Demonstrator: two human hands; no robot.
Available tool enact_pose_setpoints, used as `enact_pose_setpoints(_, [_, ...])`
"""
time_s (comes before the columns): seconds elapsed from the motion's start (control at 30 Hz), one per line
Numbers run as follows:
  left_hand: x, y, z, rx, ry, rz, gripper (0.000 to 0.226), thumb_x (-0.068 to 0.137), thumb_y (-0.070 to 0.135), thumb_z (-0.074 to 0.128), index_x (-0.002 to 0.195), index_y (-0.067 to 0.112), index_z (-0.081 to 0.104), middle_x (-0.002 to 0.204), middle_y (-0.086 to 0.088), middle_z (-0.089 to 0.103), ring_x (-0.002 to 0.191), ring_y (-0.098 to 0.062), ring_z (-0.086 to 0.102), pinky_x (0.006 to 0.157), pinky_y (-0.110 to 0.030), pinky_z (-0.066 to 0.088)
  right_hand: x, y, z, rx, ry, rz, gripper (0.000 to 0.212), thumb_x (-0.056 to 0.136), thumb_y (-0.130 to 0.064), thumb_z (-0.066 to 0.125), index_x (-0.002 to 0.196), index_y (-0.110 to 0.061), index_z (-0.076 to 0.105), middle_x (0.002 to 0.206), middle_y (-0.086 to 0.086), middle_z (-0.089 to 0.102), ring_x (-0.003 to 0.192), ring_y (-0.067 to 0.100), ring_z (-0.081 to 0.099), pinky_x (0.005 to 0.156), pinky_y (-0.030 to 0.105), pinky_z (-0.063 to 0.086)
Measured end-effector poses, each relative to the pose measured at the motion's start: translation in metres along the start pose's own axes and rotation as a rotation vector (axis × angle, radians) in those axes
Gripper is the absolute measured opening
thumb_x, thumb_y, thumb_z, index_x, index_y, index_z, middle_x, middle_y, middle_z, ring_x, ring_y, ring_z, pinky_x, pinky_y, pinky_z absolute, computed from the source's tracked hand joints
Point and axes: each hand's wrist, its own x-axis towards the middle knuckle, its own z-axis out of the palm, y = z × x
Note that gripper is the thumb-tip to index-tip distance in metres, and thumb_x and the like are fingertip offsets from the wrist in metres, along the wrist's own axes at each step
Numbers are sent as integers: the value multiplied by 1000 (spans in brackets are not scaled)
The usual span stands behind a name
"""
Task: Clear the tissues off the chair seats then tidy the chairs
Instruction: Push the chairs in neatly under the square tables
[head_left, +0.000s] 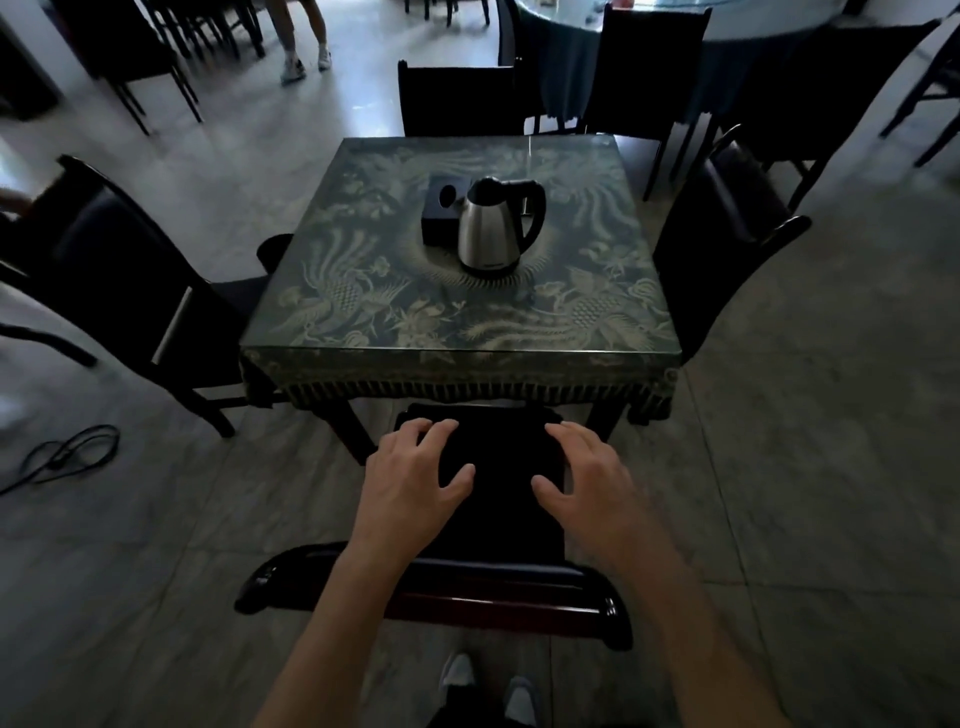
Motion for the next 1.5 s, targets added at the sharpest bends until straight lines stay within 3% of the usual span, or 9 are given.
enact_pose_setpoints(0.27, [-26, -22, -2, -183, -22, -33, 55, 88, 48, 59, 137, 27, 48, 133, 3, 52, 122, -19, 48, 99, -42, 45, -25, -11, 14, 47, 15, 10, 62, 90, -40, 61, 145, -23, 39, 149, -5, 41, 138, 15, 36, 111, 45, 37])
enact_pose_setpoints(0.4, [-57, -44, 6, -414, -32, -162, 45, 89, 44, 62, 130, 27, 55, 125, 9, 57, 117, -10, 52, 99, -35, 47, -52, -26, 36, 325, 33, 145, 47, 92, -28, 65, 136, -21, 51, 131, -14, 49, 124, 3, 46, 100, 22, 39])
enact_pose_setpoints(0.63, [-123, -58, 21, -1316, -20, -914, 11, 94, 19, 59, 94, 11, 66, 90, -13, 71, 77, -21, 67, 74, -37, 53, -111, -43, 98, 1328, -76, 692, 20, 97, -14, 53, 111, -6, 64, 111, 15, 71, 98, 33, 68, 85, 46, 52])
enact_pose_setpoints(0.8, [-147, -70, 32, -1589, -119, -1355, 25, 93, 34, 59, 85, 10, 60, 77, -8, 65, 71, -22, 60, 66, -34, 48, -132, -40, 129, 1279, -155, 999, 25, 94, -26, 55, 81, -7, 65, 88, 16, 72, 78, 30, 70, 69, 36, 55])
enact_pose_setpoints(0.97, [-137, -79, 36, -1763, -133, -1397, 42, 90, 46, 62, 108, 8, 60, 100, -12, 63, 93, -27, 61, 72, -39, 49, -123, -35, 147, 1411, 73, 1120, 34, 92, -34, 63, 105, -3, 64, 89, 18, 69, 76, 34, 68, 69, 45, 56])
enact_pose_setpoints(1.17, [-112, -83, 43, -2049, -43, -1391, 51, 90, 42, 62, 128, 9, 51, 117, -21, 61, 104, -39, 59, 93, -56, 47, -93, -38, 156, 1997, 271, 1092, 47, 93, -35, 61, 132, -12, 51, 129, 24, 59, 118, 44, 54, 96, 66, 43])
enact_pose_setpoints(1.27, [-107, -82, 52, -2008, -10, -1377, 50, 92, 38, 61, 131, 9, 50, 114, -20, 62, 101, -38, 59, 82, -56, 48, -85, -42, 160, 2048, 351, 1066, 40, 96, -31, 56, 131, -12, 51, 123, 23, 60, 112, 42, 55, 102, 63, 38])
enact_pose_setpoints(1.33, [-104, -81, 56, -1982, -2, -1352, 49, 93, 35, 60, 132, 8, 50, 113, -21, 62, 102, -39, 59, 93, -57, 46, -84, -43, 161, 2046, 391, 1056, 35, 97, -27, 56, 128, -11, 53, 119, 21, 62, 109, 40, 57, 102, 60, 39])
enact_pose_setpoints(1.5, [-104, -85, 65, -1814, 50, -1363, 39, 91, 16, 63, 128, 9, 53, 114, -18, 64, 101, -35, 62, 90, -53, 50, -82, -41, 167, 1924, 473, 1099, 45, 90, -11, 61, 134, -12, 52, 128, 18, 61, 112, 36, 60, 84, 50, 51])
